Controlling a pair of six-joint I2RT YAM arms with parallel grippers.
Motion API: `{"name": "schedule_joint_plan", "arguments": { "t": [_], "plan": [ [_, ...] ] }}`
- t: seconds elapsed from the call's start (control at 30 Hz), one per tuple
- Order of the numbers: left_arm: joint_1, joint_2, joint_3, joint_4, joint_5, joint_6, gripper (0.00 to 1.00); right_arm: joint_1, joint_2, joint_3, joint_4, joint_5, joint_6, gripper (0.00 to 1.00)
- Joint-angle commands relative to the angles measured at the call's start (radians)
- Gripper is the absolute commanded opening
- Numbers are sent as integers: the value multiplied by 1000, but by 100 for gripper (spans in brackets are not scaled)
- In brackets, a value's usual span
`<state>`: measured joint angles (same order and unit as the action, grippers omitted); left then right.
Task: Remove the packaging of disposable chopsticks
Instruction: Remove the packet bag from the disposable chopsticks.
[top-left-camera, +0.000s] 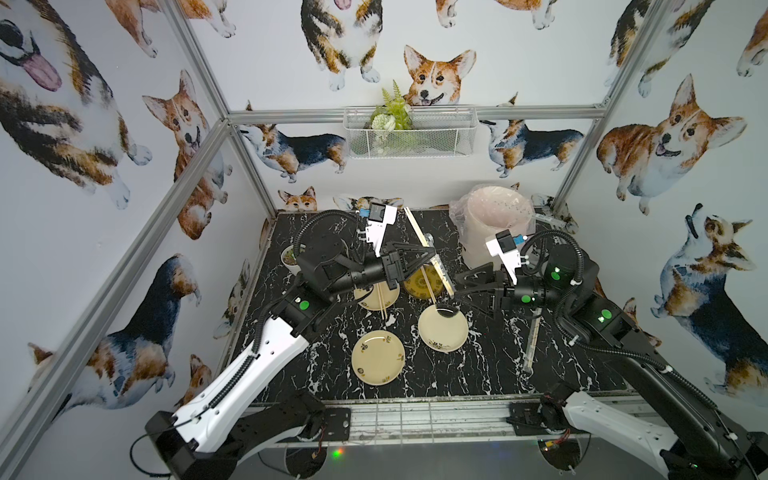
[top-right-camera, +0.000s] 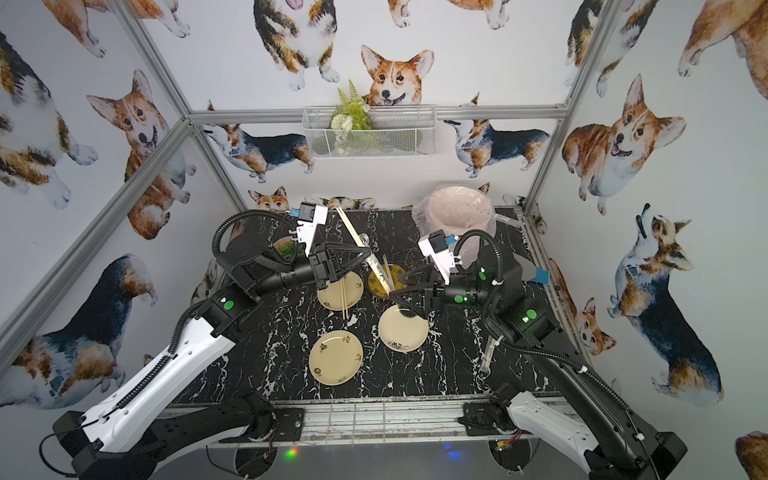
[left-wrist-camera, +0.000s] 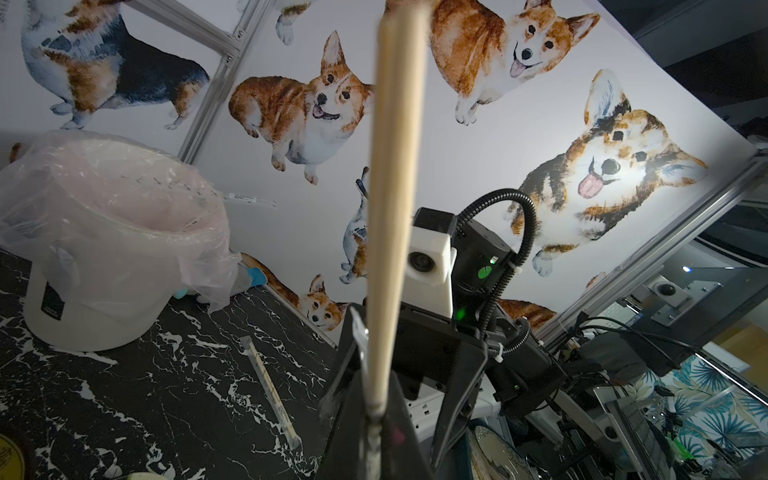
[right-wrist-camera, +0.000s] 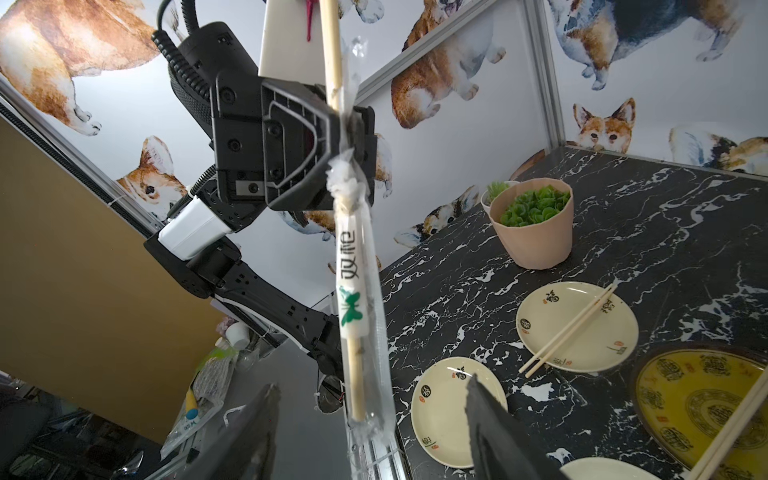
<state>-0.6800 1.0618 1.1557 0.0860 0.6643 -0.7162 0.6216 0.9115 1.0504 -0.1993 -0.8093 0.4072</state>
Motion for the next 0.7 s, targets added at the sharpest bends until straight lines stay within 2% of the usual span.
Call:
{"name": "schedule_joint_plan", "arguments": {
  "t": [0.0, 0.13, 0.5, 0.6, 0.67],
  "plan": [
    [2, 12, 9, 6, 30, 13, 0, 7, 38, 28, 3, -23, -16, 73],
    [0, 21, 1, 26, 27, -6, 0, 40, 84, 36, 114, -18, 34, 70],
    [-1, 43, -19, 69, 46, -34, 0, 61, 166, 62, 294, 4, 105, 49],
    [0, 46, -22, 83, 49, -44, 0, 60, 170, 59, 299, 14, 106, 28],
    [1, 43, -21, 84, 40, -44, 0, 61, 167, 54, 293, 13, 104, 0]
  ]
}}
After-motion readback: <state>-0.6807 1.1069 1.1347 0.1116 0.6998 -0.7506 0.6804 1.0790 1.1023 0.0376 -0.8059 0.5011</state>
